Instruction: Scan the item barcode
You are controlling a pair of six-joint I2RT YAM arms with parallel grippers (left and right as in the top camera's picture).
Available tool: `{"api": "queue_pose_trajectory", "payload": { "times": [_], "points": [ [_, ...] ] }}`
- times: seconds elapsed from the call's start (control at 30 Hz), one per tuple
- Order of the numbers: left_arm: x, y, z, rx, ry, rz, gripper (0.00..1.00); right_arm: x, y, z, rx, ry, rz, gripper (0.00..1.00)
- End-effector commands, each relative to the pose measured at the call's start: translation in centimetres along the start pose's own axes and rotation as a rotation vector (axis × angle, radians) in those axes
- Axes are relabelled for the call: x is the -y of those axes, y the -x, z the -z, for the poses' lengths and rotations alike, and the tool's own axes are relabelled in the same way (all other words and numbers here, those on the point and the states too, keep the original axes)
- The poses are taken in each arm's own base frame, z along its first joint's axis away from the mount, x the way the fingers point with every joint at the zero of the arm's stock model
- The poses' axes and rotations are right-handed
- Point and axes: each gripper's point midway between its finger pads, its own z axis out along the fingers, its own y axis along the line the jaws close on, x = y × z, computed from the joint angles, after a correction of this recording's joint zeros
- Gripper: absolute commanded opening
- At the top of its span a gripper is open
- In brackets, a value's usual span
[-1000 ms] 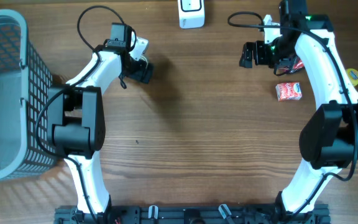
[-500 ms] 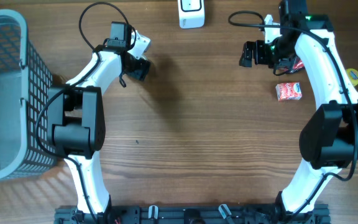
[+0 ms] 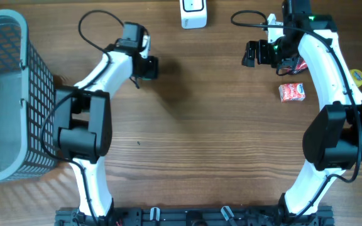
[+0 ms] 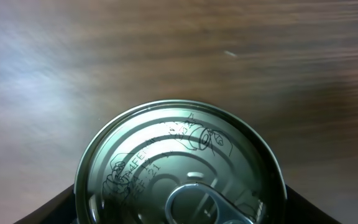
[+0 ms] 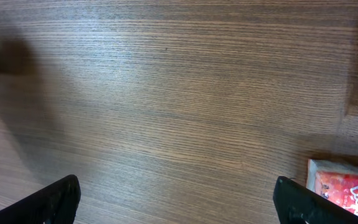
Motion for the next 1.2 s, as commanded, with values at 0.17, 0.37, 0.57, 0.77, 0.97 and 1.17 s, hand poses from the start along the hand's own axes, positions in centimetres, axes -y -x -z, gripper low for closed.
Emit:
{"api": "queue_pose_trajectory", "payload": {
  "times": [0.17,0.37,0.57,0.77,0.97,1.17],
  "points": [
    [9.0,-9.1,-0.8,-0.266,-0.001,0.422,0.68,-0.4,-0.1,-0.1,-0.008,0.017,-0.011,1.0],
    [15.9,-13.4,-0.1,-0.306,-0.005,0.435,0.75,-0.1,-0.6,-0.1,-0.028,0.0,-0.014,1.0],
    [20.5,-16.3,0.4,-0.289,-0.011,0.436,0.88,1.0,-1.9,0.0,-0.083,-0.062,0.018,1.0],
    [19.6,-15.5,0.2,-0.261,0.007,0.455,1.0,1.5,-2.0,0.0,-0.087,-0.09,0.022,1.0],
    [19.3,-14.5,0.5,-0.245,-0.027,0.332,1.0,2.9,-1.1,0.3,-0.048,-0.11,-0.011,1.0],
    [18.6,-11.3,3.6,-0.163,-0.101,0.097,1.0,5.3,-0.8,0.9,-0.022,-0.121,-0.129,1.0]
  ]
}}
